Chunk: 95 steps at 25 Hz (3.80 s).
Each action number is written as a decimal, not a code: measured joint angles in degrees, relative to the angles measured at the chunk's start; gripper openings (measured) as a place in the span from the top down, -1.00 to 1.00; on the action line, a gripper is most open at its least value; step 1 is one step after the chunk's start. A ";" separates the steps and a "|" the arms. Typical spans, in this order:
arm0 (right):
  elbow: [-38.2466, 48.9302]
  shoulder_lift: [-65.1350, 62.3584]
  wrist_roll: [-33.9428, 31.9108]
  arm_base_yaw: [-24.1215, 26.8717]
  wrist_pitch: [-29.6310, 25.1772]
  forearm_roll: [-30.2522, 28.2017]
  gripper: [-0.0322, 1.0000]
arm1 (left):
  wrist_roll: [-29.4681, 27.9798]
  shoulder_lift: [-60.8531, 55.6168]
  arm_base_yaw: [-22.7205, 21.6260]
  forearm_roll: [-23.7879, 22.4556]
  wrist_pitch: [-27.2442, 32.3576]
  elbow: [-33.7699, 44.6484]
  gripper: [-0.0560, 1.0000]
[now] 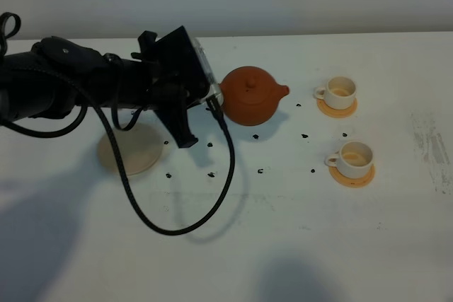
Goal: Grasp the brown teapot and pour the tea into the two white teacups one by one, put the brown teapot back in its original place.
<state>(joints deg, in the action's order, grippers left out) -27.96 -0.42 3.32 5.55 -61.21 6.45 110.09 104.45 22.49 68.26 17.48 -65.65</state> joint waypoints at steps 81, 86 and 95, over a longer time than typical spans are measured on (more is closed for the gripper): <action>0.00 0.00 0.00 0.00 0.00 0.00 0.51 | 8.43 19.21 10.66 -0.77 -2.37 -17.18 0.74; 0.00 0.00 0.00 0.00 0.00 0.00 0.51 | 8.43 19.26 10.72 -2.05 -2.86 -17.37 0.74; 0.00 0.00 0.00 0.00 0.00 0.00 0.51 | 8.43 19.26 11.22 -5.01 -4.63 -17.76 0.74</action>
<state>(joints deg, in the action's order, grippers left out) -27.96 -0.42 3.32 5.55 -61.21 6.45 118.52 123.70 33.71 63.25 12.86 -83.40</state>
